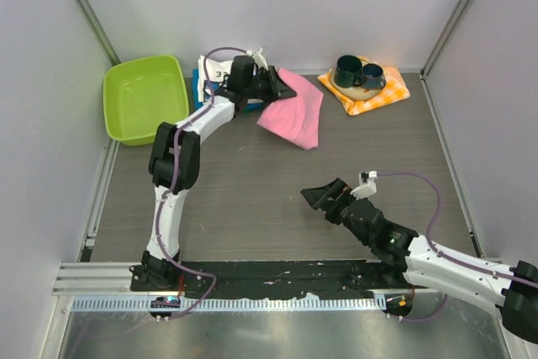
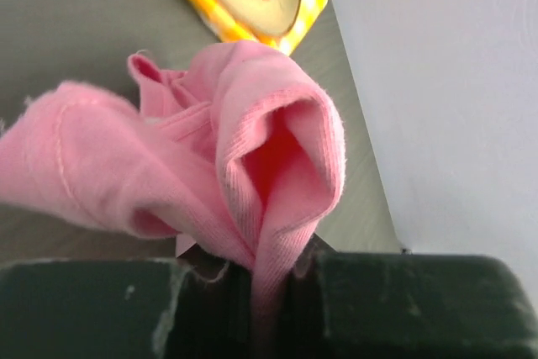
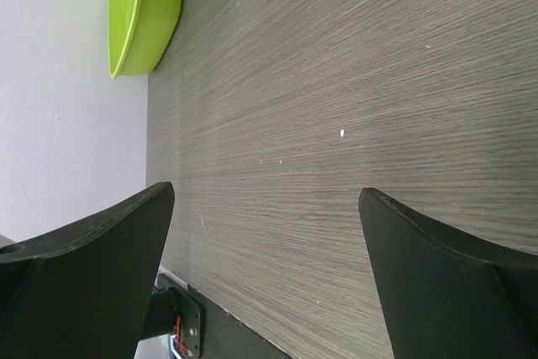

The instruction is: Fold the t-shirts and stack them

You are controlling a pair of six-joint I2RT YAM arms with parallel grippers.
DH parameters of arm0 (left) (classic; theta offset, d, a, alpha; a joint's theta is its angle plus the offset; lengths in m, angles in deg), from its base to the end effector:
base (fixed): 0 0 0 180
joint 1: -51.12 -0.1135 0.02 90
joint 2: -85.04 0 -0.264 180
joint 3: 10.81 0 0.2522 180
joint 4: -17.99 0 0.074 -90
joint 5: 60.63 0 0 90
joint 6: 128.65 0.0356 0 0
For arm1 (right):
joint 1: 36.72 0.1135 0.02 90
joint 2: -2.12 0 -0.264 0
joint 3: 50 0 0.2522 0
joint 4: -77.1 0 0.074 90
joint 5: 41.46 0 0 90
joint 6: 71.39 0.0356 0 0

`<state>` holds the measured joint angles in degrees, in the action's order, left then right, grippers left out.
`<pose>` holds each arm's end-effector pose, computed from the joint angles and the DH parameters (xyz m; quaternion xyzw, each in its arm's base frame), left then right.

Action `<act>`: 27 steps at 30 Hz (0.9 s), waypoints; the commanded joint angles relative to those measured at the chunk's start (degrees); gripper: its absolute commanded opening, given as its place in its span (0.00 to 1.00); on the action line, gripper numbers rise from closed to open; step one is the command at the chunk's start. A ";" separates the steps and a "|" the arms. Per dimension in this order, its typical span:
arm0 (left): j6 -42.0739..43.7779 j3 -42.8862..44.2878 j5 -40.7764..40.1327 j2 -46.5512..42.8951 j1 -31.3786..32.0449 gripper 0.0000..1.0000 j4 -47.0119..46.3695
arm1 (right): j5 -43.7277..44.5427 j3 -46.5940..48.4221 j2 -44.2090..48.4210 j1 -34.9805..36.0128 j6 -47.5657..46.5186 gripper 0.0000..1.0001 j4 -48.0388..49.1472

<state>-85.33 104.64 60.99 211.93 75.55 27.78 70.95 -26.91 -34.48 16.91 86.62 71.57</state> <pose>0.4684 -0.2333 0.2368 -0.0022 0.8088 -0.4989 0.3113 0.1025 0.1162 0.1771 0.2119 0.7784 0.4199 0.4157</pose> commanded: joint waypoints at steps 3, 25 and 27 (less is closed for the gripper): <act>5.54 21.68 1.95 9.33 -3.41 0.00 15.99 | 0.44 -0.79 -1.45 0.34 -2.53 0.98 1.61; -7.64 46.58 10.75 20.86 -18.53 0.00 6.61 | -2.90 -5.98 -15.86 1.30 -1.74 0.99 18.66; -9.83 47.02 11.45 20.07 -19.85 0.00 4.76 | -2.99 -5.55 -18.24 2.09 -1.74 0.99 20.33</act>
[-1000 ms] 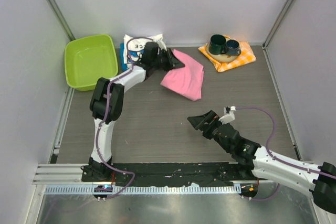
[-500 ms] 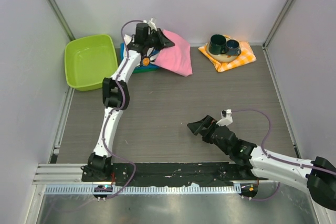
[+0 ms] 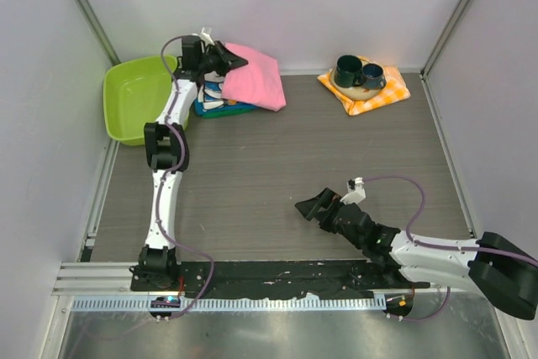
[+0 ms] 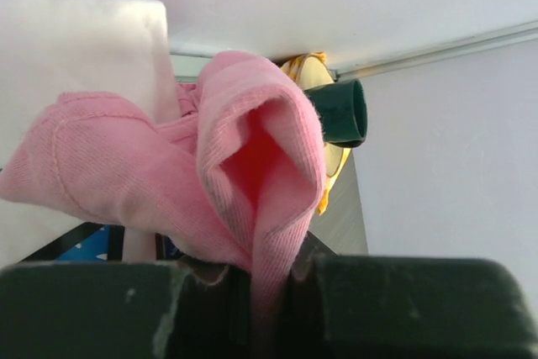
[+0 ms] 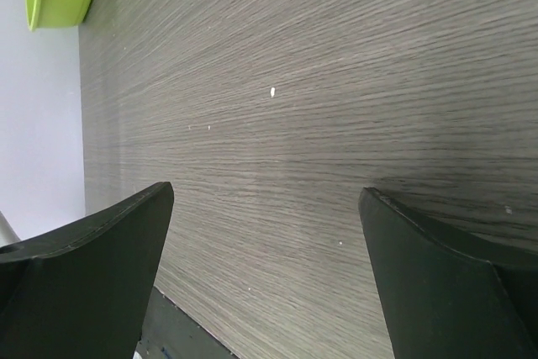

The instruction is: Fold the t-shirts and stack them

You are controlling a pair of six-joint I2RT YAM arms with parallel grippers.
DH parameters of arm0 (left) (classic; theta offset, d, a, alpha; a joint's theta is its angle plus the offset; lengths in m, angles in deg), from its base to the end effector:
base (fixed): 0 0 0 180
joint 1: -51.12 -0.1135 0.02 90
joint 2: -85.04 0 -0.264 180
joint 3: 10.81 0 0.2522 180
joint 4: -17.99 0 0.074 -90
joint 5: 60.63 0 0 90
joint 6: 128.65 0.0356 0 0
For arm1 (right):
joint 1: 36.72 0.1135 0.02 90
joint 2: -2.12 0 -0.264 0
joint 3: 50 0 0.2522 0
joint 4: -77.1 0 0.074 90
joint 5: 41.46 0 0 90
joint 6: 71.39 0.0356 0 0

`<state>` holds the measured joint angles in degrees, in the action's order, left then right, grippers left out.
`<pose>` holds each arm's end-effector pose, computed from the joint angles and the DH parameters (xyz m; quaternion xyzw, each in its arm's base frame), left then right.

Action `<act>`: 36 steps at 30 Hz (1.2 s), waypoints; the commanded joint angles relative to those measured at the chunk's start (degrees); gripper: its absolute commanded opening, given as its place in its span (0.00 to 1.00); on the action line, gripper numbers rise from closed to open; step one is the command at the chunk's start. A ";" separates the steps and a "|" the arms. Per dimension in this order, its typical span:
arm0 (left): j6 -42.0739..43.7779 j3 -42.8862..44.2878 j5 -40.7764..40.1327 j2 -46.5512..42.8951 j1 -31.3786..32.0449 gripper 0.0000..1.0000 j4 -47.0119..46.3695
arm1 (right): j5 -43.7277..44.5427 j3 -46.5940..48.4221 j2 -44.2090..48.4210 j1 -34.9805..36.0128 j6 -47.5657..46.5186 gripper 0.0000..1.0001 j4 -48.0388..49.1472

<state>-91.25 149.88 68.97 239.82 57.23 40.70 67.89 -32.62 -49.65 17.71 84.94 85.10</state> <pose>0.6009 -0.0871 0.2226 -0.1125 0.7737 -0.5120 0.3556 0.1033 0.1242 0.1306 0.1749 0.8241 0.3811 0.3809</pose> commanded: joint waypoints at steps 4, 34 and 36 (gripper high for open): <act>-6.99 1.51 4.00 -9.58 -3.82 0.00 -11.15 | 0.42 1.21 -6.50 2.60 -0.23 0.99 9.34; -11.47 -0.87 6.99 -15.04 -2.16 0.00 -18.00 | 0.07 3.94 -14.68 5.42 -0.76 0.99 13.84; -12.61 1.25 6.38 -14.60 -0.75 0.00 -18.27 | 0.07 3.85 -14.07 5.51 -0.76 0.99 13.66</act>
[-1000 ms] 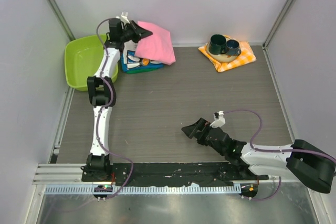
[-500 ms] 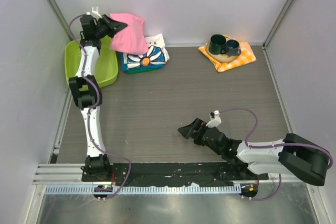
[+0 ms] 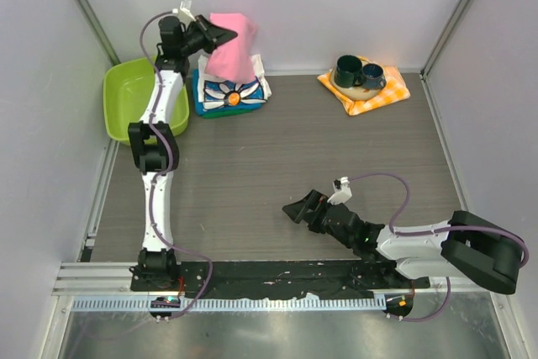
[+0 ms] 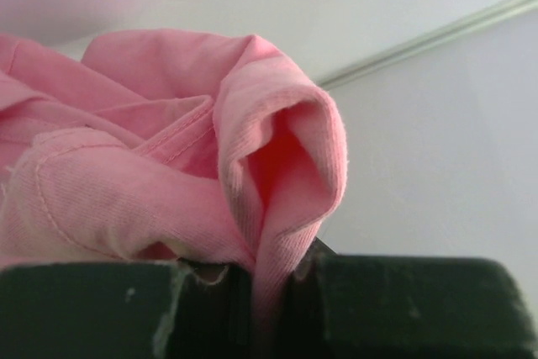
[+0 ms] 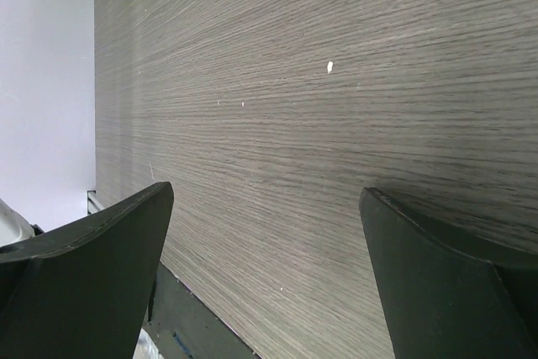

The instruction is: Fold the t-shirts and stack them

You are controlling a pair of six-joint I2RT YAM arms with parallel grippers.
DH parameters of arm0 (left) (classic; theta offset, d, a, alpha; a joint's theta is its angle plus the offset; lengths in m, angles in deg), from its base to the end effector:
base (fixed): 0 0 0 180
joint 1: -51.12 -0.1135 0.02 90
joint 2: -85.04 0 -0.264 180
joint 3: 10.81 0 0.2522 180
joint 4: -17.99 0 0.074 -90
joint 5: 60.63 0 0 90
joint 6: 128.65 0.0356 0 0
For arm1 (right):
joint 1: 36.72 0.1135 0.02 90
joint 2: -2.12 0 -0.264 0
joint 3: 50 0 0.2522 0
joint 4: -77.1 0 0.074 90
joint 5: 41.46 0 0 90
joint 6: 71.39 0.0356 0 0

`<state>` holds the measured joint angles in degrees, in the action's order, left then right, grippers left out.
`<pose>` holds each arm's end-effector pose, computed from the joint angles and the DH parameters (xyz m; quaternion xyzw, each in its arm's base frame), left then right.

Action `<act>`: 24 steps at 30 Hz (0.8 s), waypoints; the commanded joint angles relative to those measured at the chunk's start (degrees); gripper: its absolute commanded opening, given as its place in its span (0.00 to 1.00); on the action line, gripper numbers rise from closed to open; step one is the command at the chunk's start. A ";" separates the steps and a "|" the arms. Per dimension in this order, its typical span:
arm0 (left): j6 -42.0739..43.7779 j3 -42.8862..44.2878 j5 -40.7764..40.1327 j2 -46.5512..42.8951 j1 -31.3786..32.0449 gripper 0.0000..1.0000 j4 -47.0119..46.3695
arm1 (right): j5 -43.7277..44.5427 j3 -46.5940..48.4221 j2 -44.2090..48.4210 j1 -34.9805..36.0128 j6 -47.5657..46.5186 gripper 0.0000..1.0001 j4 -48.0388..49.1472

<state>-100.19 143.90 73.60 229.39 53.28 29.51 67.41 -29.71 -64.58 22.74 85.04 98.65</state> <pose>0.5808 -0.0468 0.3107 -0.0988 0.7053 -0.5706 0.4089 0.1050 0.1554 0.1280 0.1386 0.8244 0.4101 0.3646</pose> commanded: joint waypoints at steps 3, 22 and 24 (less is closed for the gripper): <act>-5.52 7.24 1.65 -3.47 4.61 0.00 -9.79 | 0.73 0.77 1.39 0.65 -0.96 0.99 -0.24; -4.38 7.59 -0.02 5.85 1.98 0.00 -9.01 | 1.17 0.77 0.43 0.92 -0.69 0.99 -0.68; -3.94 6.36 0.51 5.94 1.54 0.00 -9.01 | 0.90 0.77 -0.71 0.92 -0.69 0.99 -0.07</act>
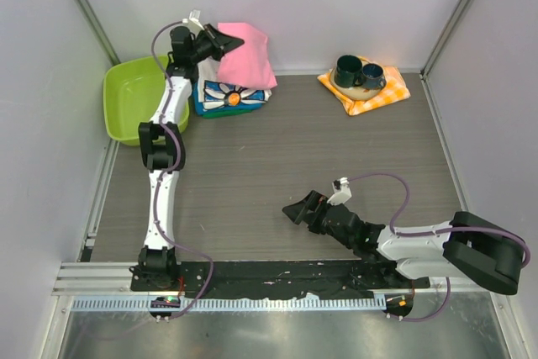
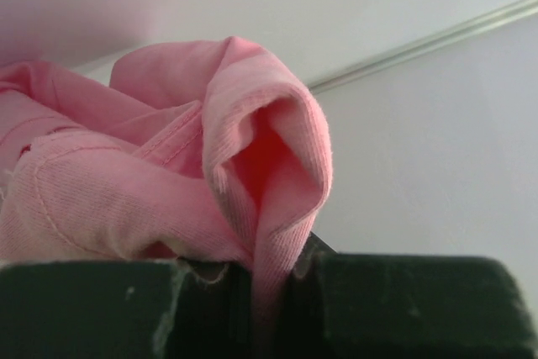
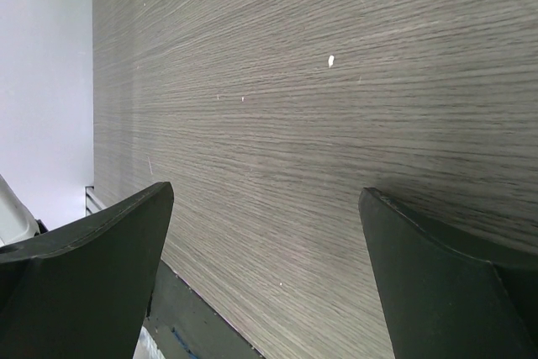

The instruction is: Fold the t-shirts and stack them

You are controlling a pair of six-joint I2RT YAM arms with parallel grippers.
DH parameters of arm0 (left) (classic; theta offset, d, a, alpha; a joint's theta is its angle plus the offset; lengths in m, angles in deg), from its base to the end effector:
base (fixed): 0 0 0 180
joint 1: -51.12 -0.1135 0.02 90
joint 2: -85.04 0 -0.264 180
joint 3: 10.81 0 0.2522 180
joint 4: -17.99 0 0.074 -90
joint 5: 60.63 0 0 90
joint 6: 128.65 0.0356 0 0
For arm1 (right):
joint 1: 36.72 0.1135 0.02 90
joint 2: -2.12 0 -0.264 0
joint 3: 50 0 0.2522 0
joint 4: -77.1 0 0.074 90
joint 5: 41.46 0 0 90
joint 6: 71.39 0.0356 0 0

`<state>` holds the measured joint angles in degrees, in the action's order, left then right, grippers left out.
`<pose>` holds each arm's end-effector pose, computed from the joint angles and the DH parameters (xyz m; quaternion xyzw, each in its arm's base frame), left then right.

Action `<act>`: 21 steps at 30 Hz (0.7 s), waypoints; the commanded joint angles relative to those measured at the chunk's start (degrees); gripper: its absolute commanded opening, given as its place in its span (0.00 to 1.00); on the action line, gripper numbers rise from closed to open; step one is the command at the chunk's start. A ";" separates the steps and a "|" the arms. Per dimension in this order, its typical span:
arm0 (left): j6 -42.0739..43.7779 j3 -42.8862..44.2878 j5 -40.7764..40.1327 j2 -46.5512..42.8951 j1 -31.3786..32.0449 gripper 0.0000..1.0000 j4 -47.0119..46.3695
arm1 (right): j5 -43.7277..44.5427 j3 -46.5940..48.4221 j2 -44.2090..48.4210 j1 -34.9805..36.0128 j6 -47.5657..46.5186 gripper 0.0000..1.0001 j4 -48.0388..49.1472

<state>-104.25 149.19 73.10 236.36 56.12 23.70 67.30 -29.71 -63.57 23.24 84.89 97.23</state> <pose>0.5961 -0.0769 0.2834 -0.0892 0.6880 -0.5982 0.4011 0.1029 0.1551 0.1285 0.1331 0.8273 0.4088 0.3616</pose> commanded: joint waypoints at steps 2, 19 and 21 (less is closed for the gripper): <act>0.65 -0.77 1.36 -1.30 -1.56 0.00 -3.28 | 0.66 1.12 -2.59 0.50 -0.45 0.99 1.88; 4.96 -19.58 2.68 -6.66 -9.29 0.01 -4.78 | 0.39 2.71 -5.32 2.26 -0.63 0.99 2.94; 5.39 -19.50 2.95 -6.66 -10.00 0.02 -4.25 | 0.66 2.79 -4.89 2.44 -0.71 0.99 2.68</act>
<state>-100.73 129.34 74.19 234.85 48.71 22.17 67.02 -27.94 -68.38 24.95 84.91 100.57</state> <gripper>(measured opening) 0.133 0.991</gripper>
